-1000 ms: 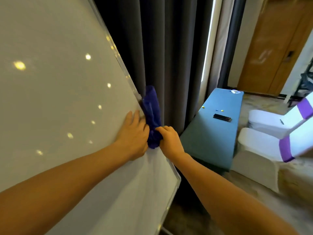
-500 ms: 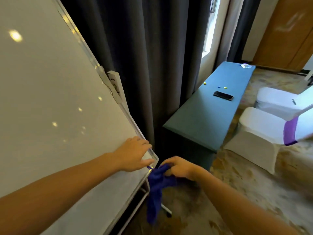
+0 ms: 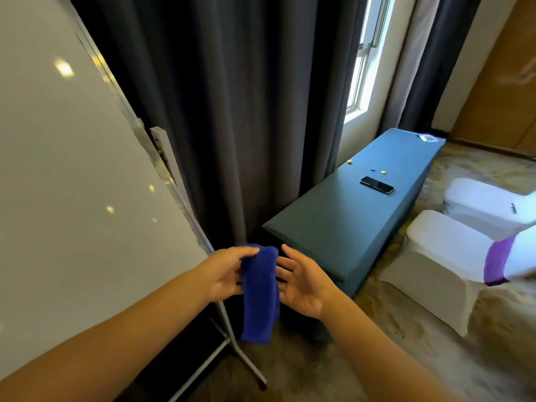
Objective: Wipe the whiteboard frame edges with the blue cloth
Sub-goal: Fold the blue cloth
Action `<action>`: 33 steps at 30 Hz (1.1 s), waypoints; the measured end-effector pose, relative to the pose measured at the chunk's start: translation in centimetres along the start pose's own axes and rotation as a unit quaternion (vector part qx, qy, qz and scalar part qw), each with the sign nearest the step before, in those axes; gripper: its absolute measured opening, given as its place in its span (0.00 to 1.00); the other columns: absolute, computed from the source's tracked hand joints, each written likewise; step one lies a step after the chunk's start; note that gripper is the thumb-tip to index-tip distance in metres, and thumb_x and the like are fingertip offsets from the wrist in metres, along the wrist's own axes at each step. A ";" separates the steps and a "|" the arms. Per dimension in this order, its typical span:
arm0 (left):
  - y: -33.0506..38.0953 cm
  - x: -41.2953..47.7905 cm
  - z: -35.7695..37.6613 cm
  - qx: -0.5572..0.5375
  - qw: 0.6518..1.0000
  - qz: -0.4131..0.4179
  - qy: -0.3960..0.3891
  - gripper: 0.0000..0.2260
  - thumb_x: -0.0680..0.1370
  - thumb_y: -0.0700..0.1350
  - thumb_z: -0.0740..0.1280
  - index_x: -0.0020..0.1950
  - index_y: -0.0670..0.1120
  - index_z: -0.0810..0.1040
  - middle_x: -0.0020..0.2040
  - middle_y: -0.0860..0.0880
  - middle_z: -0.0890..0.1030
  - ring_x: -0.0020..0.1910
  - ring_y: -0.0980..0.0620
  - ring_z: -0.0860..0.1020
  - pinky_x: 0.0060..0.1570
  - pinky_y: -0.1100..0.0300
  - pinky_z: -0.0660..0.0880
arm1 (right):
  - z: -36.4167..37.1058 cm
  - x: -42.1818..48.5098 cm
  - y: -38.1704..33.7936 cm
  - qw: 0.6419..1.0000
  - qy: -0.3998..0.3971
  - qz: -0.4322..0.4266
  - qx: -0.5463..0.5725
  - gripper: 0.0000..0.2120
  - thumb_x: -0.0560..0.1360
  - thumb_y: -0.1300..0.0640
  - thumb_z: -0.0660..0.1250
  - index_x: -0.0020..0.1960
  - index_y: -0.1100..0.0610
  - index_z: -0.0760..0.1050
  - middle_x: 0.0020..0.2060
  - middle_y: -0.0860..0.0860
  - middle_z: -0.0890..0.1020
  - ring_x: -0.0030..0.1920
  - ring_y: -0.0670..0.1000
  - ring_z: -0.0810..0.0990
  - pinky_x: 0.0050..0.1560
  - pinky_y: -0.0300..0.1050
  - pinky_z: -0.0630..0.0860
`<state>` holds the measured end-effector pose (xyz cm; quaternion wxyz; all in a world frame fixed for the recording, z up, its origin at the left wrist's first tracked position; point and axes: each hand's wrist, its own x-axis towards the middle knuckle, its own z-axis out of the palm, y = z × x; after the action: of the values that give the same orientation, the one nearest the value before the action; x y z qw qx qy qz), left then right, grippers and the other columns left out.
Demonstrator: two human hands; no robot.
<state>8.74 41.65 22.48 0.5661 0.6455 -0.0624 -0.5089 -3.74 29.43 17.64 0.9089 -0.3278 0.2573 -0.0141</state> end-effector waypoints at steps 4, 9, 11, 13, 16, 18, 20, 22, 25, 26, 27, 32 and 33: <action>-1.9 0.8 2.8 0.094 0.987 0.121 0.037 0.15 0.73 0.35 0.72 0.58 0.42 0.78 0.53 0.39 0.84 0.52 0.41 0.83 0.51 0.44 0.79 | -2.5 -1.1 -1.2 0.996 0.020 -0.030 -0.077 0.27 0.66 0.53 0.76 0.64 0.58 0.77 0.58 0.57 0.83 0.55 0.57 0.80 0.64 0.55 0.73; -2.8 4.2 5.9 0.118 0.963 0.242 0.019 0.31 0.66 0.31 0.77 0.60 0.54 0.70 0.51 0.40 0.84 0.48 0.45 0.85 0.46 0.49 0.82 | -6.7 -0.5 -4.2 0.979 0.018 -0.121 -0.165 0.50 0.67 0.70 0.75 0.76 0.41 0.53 0.56 0.54 0.84 0.56 0.58 0.83 0.58 0.61 0.78; -2.8 6.0 6.9 0.132 0.951 0.279 0.013 0.33 0.65 0.30 0.77 0.61 0.57 0.73 0.50 0.44 0.85 0.49 0.48 0.85 0.46 0.51 0.82 | -8.2 -0.4 -5.6 0.957 0.014 -0.143 -0.253 0.44 0.67 0.69 0.76 0.73 0.43 0.62 0.60 0.53 0.82 0.59 0.55 0.82 0.61 0.60 0.77; -2.6 8.8 8.7 0.140 0.940 0.308 0.041 0.31 0.65 0.28 0.75 0.59 0.57 0.77 0.48 0.48 0.86 0.49 0.52 0.85 0.48 0.57 0.82 | -10.4 0.5 -7.5 0.917 0.042 -0.158 -0.364 0.34 0.65 0.64 0.78 0.68 0.48 0.72 0.57 0.50 0.84 0.56 0.51 0.83 0.59 0.56 0.79; -1.9 12.9 11.9 0.142 0.919 0.355 0.097 0.25 0.67 0.30 0.75 0.51 0.59 0.80 0.47 0.56 0.85 0.48 0.59 0.83 0.48 0.65 0.79 | -13.2 2.6 -11.0 0.861 0.066 -0.179 -0.471 0.18 0.66 0.57 0.78 0.53 0.47 0.80 0.48 0.43 0.85 0.50 0.43 0.83 0.55 0.43 0.80; -1.0 16.2 13.8 0.135 0.905 0.378 0.141 0.22 0.68 0.32 0.75 0.49 0.59 0.80 0.49 0.53 0.84 0.48 0.59 0.83 0.48 0.65 0.79 | -15.2 4.2 -14.1 0.859 0.071 -0.168 -0.478 0.16 0.66 0.55 0.76 0.52 0.45 0.80 0.51 0.39 0.83 0.53 0.38 0.80 0.56 0.36 0.75; 0.1 19.9 15.7 0.131 0.892 0.390 0.185 0.20 0.67 0.36 0.77 0.47 0.61 0.80 0.52 0.52 0.80 0.48 0.60 0.81 0.48 0.67 0.77 | -17.5 6.4 -17.1 0.892 0.056 -0.121 -0.432 0.19 0.66 0.55 0.76 0.56 0.43 0.78 0.54 0.44 0.84 0.55 0.44 0.82 0.57 0.46 0.78; 0.9 23.5 17.5 0.133 0.890 0.368 0.232 0.19 0.65 0.41 0.79 0.45 0.62 0.78 0.52 0.53 0.76 0.46 0.61 0.79 0.46 0.69 0.76 | -19.5 8.4 -19.3 0.918 0.050 -0.089 -0.382 0.21 0.68 0.58 0.75 0.59 0.47 0.77 0.55 0.50 0.84 0.54 0.52 0.84 0.55 0.53 0.81; 1.4 28.3 20.0 0.007 0.969 0.173 0.174 0.22 0.64 0.49 0.81 0.54 0.50 0.78 0.51 0.45 0.83 0.45 0.51 0.84 0.45 0.57 0.80 | -22.6 10.4 -21.2 0.972 0.028 -0.039 -0.229 0.20 0.72 0.68 0.70 0.63 0.59 0.75 0.59 0.61 0.82 0.57 0.61 0.82 0.58 0.60 0.79; 1.3 29.3 20.7 -0.054 0.990 0.076 0.110 0.25 0.62 0.51 0.80 0.56 0.45 0.79 0.51 0.41 0.85 0.46 0.47 0.85 0.46 0.53 0.81 | -23.5 10.7 -21.6 0.983 0.027 -0.019 -0.182 0.19 0.73 0.69 0.68 0.63 0.61 0.75 0.59 0.62 0.81 0.58 0.62 0.81 0.59 0.60 0.79; 1.0 30.1 21.5 -0.092 0.994 0.004 0.050 0.27 0.62 0.52 0.80 0.56 0.42 0.80 0.52 0.40 0.85 0.48 0.45 0.85 0.49 0.50 0.81 | -24.7 11.0 -22.3 0.988 0.030 0.001 -0.152 0.18 0.74 0.69 0.67 0.63 0.62 0.75 0.60 0.63 0.81 0.59 0.62 0.81 0.59 0.59 0.78; -1.5 33.3 24.9 -0.086 0.994 -0.054 0.047 0.20 0.67 0.37 0.78 0.57 0.35 0.80 0.52 0.38 0.85 0.52 0.41 0.84 0.54 0.47 0.80 | -30.3 12.3 -25.2 0.986 0.094 0.086 -0.104 0.20 0.74 0.68 0.68 0.65 0.60 0.73 0.61 0.61 0.80 0.59 0.62 0.80 0.52 0.57 0.81; -1.9 33.9 25.6 -0.102 0.990 -0.052 0.081 0.18 0.68 0.34 0.76 0.57 0.34 0.80 0.53 0.37 0.84 0.52 0.40 0.83 0.54 0.46 0.80 | -31.2 12.6 -25.6 0.983 0.096 0.110 -0.112 0.20 0.74 0.67 0.68 0.66 0.58 0.74 0.61 0.60 0.80 0.59 0.62 0.80 0.50 0.58 0.81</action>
<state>5.30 2.97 5.16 0.6049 0.6260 0.0698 -0.4872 -4.03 -11.47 6.99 0.8337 -0.3940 0.3778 0.0836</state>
